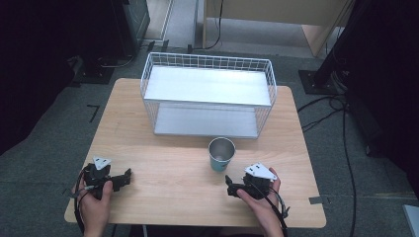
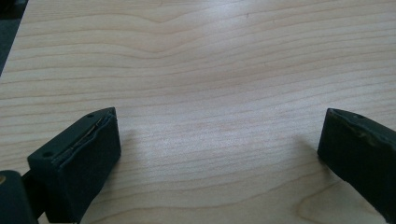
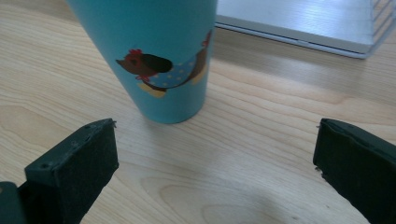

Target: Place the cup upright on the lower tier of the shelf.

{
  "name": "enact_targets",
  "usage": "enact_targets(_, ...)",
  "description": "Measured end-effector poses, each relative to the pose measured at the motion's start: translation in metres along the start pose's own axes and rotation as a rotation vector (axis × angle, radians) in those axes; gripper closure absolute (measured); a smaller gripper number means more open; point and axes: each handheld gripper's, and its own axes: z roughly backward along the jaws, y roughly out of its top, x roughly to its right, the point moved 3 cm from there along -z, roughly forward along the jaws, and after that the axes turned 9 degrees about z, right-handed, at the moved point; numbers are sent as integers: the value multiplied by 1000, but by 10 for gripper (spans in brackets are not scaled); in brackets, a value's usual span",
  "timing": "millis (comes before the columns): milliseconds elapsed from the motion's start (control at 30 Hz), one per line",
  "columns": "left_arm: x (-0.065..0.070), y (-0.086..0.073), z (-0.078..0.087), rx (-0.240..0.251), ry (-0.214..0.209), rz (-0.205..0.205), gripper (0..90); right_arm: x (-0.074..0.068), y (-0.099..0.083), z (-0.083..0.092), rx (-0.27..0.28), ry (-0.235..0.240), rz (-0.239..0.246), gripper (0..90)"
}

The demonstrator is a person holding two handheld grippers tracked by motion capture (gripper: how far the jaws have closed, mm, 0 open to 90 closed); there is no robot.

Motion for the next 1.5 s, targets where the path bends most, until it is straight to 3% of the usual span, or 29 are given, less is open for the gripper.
enact_targets(433,0,0,0,0,0,0,0,-20,10,-12,17,46,12,0)
enact_targets(767,0,0,0,0,0,0,0,-32,22,-22,37,56,11,2)
enact_targets(1500,0,0,0,0,0,0,0,-37,39,-43,88,3,-23,64)
